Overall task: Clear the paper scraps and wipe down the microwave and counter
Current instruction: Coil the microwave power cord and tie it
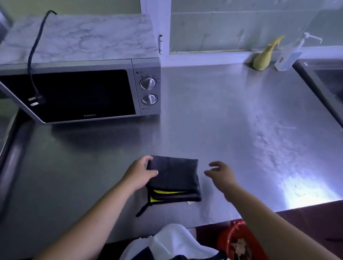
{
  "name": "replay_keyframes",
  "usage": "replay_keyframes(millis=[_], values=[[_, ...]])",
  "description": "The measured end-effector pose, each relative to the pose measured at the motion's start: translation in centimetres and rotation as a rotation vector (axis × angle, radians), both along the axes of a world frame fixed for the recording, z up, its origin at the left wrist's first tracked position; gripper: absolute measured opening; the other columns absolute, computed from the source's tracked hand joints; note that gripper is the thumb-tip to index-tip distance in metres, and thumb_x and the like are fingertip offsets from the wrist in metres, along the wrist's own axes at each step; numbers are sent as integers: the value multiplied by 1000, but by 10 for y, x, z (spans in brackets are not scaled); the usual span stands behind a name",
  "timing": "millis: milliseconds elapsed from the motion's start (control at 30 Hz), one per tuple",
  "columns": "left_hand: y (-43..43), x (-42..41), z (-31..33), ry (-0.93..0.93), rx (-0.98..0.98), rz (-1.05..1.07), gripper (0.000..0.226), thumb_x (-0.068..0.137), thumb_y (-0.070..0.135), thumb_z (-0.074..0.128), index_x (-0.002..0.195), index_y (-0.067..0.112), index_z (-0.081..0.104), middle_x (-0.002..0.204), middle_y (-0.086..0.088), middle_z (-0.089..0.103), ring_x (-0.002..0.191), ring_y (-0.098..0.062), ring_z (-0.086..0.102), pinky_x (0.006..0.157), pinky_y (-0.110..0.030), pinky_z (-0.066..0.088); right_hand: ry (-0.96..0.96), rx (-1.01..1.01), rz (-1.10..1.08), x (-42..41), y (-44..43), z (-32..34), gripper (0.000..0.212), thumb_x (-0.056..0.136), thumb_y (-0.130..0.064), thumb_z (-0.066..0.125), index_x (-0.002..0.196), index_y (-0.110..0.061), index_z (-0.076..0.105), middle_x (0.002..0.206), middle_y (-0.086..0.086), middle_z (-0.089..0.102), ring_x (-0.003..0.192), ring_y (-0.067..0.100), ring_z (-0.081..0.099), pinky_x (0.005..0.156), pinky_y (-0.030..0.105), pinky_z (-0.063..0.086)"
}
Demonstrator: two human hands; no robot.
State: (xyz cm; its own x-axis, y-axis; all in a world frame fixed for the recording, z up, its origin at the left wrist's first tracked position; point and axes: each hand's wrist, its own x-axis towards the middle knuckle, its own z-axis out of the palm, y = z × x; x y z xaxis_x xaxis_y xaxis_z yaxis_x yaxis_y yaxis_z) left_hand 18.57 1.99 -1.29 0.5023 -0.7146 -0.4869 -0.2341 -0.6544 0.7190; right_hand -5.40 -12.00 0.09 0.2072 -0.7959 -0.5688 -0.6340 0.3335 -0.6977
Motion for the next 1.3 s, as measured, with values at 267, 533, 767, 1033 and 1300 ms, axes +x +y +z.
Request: replay_keyframes(millis=[267, 533, 767, 1033, 1300], values=[[37, -29, -33, -372, 44, -398, 58, 85, 24, 73, 139, 27, 52, 148, 1, 36, 136, -23, 33, 112, -32, 31, 114, -50, 140, 3, 52, -37, 11, 86, -21, 73, 84, -16, 63, 77, -3, 65, 72, 16, 61, 63, 29, 46], [19, -26, -41, -120, -38, 117, 45, 86, 16, 74, 129, 16, 59, 124, -6, 56, 109, -20, 56, 92, -25, 44, 205, -36, 33, 40, 31, -40, 19, 85, -31, 69, 81, -19, 54, 74, -2, 61, 66, 14, 57, 53, 29, 42], [7, -13, -44, 294, -3, 349, 30, 82, 8, 75, 101, 26, 60, 102, -3, 69, 87, -15, 67, 68, -26, 53, 147, 112, 3, 41, 23, -41, 3, 89, -6, 51, 89, -6, 54, 79, 8, 56, 75, 27, 54, 64, 35, 46], [33, -21, -46, 527, 17, 392, 51, 81, -4, 73, 118, 24, 53, 101, -14, 59, 83, -26, 70, 62, -35, 60, 88, 223, -110, 8, 37, -52, 4, 88, -2, 59, 91, -2, 60, 83, 19, 62, 72, 30, 59, 75, 55, 59], [21, -30, -29, -578, -234, -172, 45, 88, 9, 64, 132, 11, 57, 132, -8, 59, 125, -31, 51, 107, -43, 41, 289, -571, 372, 34, 51, -53, 46, 94, -18, 54, 139, -13, 47, 140, 9, 49, 127, 31, 46, 104, 42, 41]])
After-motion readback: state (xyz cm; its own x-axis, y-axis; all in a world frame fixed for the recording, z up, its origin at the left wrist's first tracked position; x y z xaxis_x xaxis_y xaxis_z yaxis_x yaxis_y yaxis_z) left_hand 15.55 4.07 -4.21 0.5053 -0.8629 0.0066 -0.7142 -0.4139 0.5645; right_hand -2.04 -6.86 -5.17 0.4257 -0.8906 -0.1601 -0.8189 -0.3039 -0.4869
